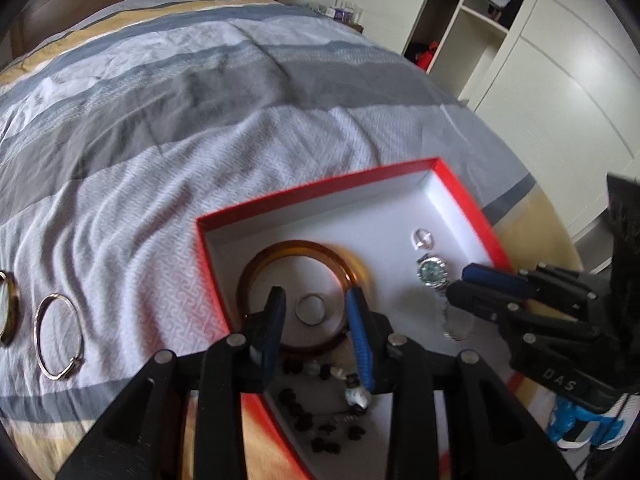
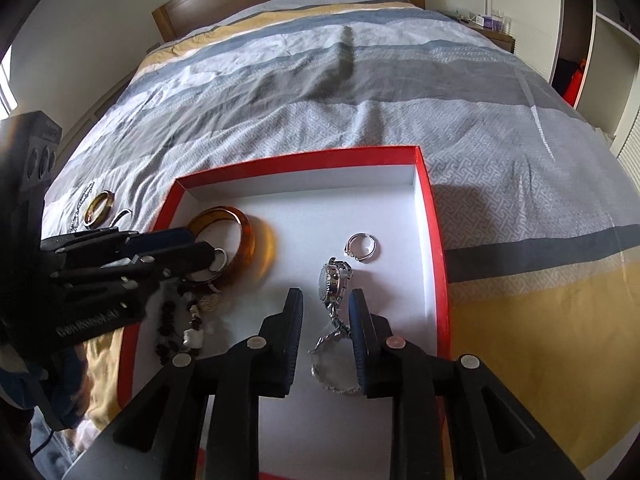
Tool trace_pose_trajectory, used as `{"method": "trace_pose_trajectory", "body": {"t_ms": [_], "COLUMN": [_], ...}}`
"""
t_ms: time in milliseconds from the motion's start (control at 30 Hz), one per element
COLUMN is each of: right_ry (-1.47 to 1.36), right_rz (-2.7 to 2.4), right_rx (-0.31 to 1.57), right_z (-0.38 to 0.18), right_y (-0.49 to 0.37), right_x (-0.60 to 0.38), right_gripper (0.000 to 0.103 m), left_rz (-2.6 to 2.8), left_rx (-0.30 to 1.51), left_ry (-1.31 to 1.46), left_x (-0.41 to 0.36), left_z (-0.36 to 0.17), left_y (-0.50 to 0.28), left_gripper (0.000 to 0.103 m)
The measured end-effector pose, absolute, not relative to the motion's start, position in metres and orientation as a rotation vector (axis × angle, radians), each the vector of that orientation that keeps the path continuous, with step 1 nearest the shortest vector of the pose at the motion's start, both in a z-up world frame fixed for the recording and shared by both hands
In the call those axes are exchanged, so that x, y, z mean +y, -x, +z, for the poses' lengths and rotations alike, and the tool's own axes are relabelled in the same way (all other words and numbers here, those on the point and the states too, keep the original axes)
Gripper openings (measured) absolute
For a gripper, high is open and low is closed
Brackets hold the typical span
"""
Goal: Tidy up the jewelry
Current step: 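Withdraw both grippers from the box back over the remaining jewelry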
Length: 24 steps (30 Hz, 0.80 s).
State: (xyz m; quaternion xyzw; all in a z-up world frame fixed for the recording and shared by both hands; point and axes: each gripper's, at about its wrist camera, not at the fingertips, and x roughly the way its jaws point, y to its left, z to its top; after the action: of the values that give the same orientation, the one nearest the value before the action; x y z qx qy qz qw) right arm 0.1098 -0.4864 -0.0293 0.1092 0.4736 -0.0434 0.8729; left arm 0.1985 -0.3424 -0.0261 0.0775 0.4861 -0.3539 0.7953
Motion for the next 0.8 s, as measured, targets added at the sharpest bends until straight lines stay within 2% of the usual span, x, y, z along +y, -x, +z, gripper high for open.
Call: {"method": "trace_pose_trajectory", "body": {"t_ms": [267, 800], "right_ry": [-0.230, -0.259], "right_rz": [-0.110, -0.102], "right_rx": [0.942, 0.837], "right_z": [0.007, 0.071], "right_y": [-0.073, 0.018], "right_x": [-0.475, -0.420], "right_gripper": [0.024, 0.028], "left_rz": [-0.708, -0.665], "left_rx": [1.020, 0.955], "left_ry": [-0.132, -0.172], "left_x": [-0.300, -0.200], "left_z": [0.012, 0.063], "left_y": [-0.176, -0.063], "left_gripper": [0.033, 0.033]}}
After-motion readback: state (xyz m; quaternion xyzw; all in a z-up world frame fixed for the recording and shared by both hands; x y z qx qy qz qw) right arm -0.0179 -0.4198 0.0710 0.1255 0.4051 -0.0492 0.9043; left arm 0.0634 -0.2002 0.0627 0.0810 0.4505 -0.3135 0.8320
